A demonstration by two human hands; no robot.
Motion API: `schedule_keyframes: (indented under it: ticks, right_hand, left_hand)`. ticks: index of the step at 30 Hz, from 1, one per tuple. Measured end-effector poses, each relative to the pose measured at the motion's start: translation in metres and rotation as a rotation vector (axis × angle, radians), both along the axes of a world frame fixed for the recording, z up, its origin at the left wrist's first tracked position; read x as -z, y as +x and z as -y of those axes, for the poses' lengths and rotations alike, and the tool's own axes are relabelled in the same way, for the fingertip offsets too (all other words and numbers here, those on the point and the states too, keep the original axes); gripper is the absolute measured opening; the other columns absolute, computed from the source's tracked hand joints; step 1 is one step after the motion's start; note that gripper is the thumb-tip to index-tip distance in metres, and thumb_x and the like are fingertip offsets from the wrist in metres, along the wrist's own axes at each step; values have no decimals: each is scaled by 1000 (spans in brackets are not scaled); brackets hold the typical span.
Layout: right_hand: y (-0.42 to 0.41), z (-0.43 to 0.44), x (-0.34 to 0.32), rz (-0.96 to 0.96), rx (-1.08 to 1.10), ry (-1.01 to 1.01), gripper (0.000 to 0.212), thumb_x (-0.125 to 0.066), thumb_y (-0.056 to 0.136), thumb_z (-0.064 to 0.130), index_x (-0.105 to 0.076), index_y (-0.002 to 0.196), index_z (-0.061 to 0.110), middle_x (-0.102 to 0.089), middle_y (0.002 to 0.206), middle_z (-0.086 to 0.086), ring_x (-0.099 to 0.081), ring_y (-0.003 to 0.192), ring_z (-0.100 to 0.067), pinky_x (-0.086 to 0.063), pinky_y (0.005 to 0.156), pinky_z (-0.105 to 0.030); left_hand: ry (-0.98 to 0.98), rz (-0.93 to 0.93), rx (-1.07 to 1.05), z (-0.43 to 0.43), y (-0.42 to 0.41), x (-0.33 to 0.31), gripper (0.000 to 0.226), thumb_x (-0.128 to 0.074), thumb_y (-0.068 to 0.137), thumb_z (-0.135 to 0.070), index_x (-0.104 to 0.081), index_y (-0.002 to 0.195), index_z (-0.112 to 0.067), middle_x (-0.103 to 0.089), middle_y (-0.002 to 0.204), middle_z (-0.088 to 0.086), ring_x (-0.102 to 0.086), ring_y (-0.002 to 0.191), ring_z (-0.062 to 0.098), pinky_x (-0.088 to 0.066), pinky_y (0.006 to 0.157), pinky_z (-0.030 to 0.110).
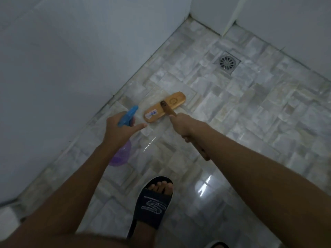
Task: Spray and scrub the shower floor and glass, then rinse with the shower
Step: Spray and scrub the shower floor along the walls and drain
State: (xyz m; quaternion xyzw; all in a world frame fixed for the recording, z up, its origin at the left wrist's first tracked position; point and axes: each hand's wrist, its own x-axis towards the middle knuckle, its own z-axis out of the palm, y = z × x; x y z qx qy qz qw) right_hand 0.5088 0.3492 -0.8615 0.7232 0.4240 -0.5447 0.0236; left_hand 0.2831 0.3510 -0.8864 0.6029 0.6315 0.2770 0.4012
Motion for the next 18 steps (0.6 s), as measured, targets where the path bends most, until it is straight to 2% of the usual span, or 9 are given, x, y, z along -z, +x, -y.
schedule_keyframes:
  ticks: [2,3,4,7,8,11,13,15,18]
  right_hand:
    - [17,32,-1,21,-56,-13,49,-24,109,42,-47,141,13,-60,114,-22,-64,88,-37,-56,72,-43]
    - [26,54,-1,59,-76,-39,50,-24,109,43,-49,140,13,-61,119,-21,-64,94,-35,-57,78,-43]
    - [36,73,1,83,-75,-65,50,-25,108,47,-53,131,13,-63,116,-17,-65,91,-30,-57,79,-43]
    - [40,90,13,123,-38,-92,50,-26,106,54,-55,113,13,-64,97,-10,-64,80,-24,-55,60,-38]
    - [34,82,15,125,-46,-77,49,-26,106,52,-55,113,12,-64,99,-12,-64,82,-26,-54,59,-38]
    - [-4,31,14,51,-87,28,47,-21,111,35,-54,123,4,-62,115,-20,-63,91,-36,-56,71,-44]
    - [-30,-15,14,19,-73,63,43,-23,110,35,-53,121,5,-60,100,-19,-64,77,-37,-58,61,-44]
    - [-45,-49,12,6,-98,96,45,-26,109,38,-53,121,4,-56,84,-16,-59,62,-31,-53,52,-40]
    - [-39,-54,13,-12,-135,55,45,-27,109,41,-50,123,6,-53,82,-14,-53,60,-25,-49,53,-35]
  left_hand:
    - [20,-3,-20,-2,-2,1,42,-93,66,-29,-64,72,-1,-64,69,16,-53,58,7,-46,60,19]
    - [17,-5,-25,-3,-4,2,42,-93,67,-30,-64,73,-1,-64,69,15,-54,58,7,-47,60,18]
    - [12,-2,-35,-4,-5,3,41,-92,68,-31,-65,74,-1,-65,70,15,-54,58,7,-48,60,18]
    - [44,-6,-70,-5,-13,6,38,-91,71,-30,-65,76,-3,-65,71,12,-55,60,7,-48,61,16]
    - [68,-17,-73,-4,-14,7,36,-90,72,-29,-65,76,-3,-65,70,11,-55,60,6,-47,60,14]
    - [137,-38,-73,-1,-17,10,33,-88,76,-26,-64,75,-3,-63,68,9,-55,59,7,-45,59,13]
    - [157,-30,-83,-1,-17,11,31,-86,77,-22,-64,76,-1,-63,69,13,-57,61,15,-46,60,16]
    - [166,-21,-84,-2,-16,13,30,-86,79,-21,-64,77,0,-64,68,14,-59,62,21,-48,61,22]
    - [170,-25,-67,-5,-12,19,31,-85,79,-24,-64,75,-2,-63,66,12,-61,62,26,-52,62,32]
